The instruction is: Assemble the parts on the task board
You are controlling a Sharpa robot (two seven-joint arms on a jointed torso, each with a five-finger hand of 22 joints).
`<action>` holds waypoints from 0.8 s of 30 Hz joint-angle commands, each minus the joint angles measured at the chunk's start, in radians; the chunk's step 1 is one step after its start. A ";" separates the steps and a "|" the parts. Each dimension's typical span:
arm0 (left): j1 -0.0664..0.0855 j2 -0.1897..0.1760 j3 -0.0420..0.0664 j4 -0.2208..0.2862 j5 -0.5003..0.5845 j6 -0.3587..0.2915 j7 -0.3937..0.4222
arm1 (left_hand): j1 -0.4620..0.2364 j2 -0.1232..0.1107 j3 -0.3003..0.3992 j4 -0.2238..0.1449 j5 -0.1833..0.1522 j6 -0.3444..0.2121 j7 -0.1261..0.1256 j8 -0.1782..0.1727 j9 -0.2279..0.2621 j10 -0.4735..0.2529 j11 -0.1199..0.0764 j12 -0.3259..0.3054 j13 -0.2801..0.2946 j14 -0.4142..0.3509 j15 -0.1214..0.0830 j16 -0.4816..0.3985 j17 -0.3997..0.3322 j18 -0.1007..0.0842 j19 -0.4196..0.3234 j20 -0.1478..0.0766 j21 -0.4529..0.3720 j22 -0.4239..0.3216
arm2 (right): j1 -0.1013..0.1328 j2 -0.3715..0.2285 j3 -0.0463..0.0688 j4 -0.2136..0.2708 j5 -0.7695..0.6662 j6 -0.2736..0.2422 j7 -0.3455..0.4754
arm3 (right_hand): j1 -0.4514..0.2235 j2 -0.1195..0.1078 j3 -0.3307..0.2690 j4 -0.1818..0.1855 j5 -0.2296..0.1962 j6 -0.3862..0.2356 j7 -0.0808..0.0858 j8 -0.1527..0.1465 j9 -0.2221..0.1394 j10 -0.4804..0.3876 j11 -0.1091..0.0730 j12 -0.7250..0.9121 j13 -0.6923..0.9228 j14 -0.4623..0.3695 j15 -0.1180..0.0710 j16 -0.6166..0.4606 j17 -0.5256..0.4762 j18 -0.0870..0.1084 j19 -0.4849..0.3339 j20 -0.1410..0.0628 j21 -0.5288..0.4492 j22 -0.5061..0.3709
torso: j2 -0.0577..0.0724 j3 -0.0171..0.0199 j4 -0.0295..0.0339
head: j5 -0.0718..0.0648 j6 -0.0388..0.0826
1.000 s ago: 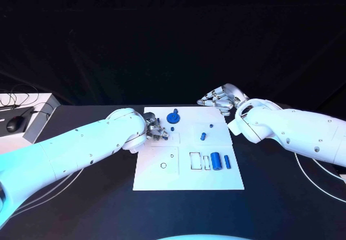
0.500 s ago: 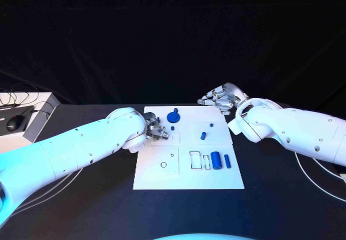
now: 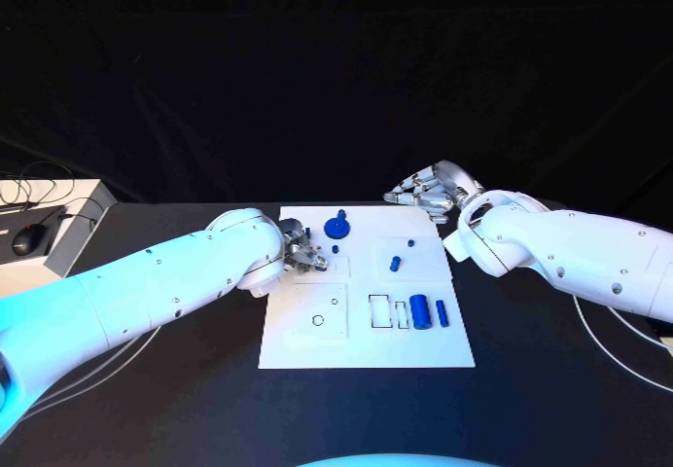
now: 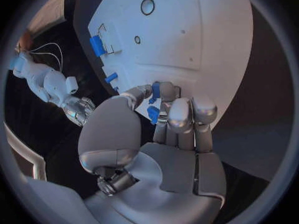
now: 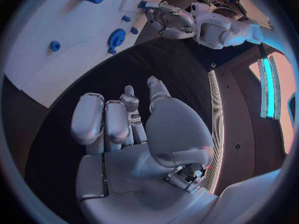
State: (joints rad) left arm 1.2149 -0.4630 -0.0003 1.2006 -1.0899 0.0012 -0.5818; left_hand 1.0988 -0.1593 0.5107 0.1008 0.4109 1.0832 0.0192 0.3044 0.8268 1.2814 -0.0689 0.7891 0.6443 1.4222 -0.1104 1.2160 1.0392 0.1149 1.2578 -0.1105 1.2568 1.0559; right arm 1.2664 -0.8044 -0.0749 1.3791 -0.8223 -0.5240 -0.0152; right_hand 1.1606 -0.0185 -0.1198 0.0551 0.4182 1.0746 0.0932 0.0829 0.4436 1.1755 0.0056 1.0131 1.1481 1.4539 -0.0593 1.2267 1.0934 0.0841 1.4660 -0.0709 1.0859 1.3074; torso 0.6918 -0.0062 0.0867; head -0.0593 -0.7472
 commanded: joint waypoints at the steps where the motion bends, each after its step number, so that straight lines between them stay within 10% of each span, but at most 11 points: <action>1: -0.001 0.003 -0.001 -0.003 -0.005 0.026 -0.005 | 0.009 0.001 0.180 -0.177 0.002 0.013 -0.010 0.007 0.107 0.004 -0.003 -0.006 -0.001 -0.003 -0.004 0.004 -0.001 -0.013 0.005 -0.005 -0.007 0.001 | 0.000 0.000 0.000 0.001 -0.006 0.007 0.011 | -0.010 0.004 0.001 -0.004 0.004 0.007 0.002 -0.006 -0.001 0.001 0.001 -0.004 0.000 0.000 -0.002 -0.007 -0.001 0.003 0.045 -0.004 -0.002 0.145 | 0.000 0.0001 -0.0003 | 0.000 0.000; 24: -0.001 0.030 0.000 -0.029 0.004 0.071 -0.009 | 0.016 0.036 0.106 -0.163 -0.007 0.041 -0.024 0.004 0.103 0.027 -0.009 -0.007 -0.011 -0.001 -0.006 0.025 0.016 -0.021 0.015 -0.008 -0.011 0.020 | 0.000 -0.002 0.000 0.002 -0.006 0.010 0.009 | -0.011 0.004 0.000 -0.004 0.006 0.007 0.002 -0.006 -0.002 -0.001 0.001 -0.006 -0.001 0.000 -0.002 -0.008 -0.003 0.004 0.044 -0.004 -0.004 0.145 | 0.000 0.0016 -0.0008 | -0.002 -0.001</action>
State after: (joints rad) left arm 1.2181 -0.4383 0.0019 1.1702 -1.0904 0.0320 -0.5867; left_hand 1.0917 -0.1522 0.4843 0.0744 0.4078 1.0927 0.0171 0.3084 0.9339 1.2962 -0.0698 0.7844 0.6337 1.4202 -0.1124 1.2355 1.0535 0.1135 1.2652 -0.1176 1.2517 1.0760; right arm 1.2664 -0.8059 -0.0749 1.3799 -0.8223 -0.5237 -0.0154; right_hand 1.1563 -0.0141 -0.1198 0.0551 0.4181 1.0746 0.0932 0.0829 0.4423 1.1755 0.0056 1.0131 1.1480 1.4539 -0.0593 1.2207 1.0916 0.0842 1.4660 -0.0709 1.0859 1.3080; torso 0.6921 -0.0046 0.0858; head -0.0614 -0.7485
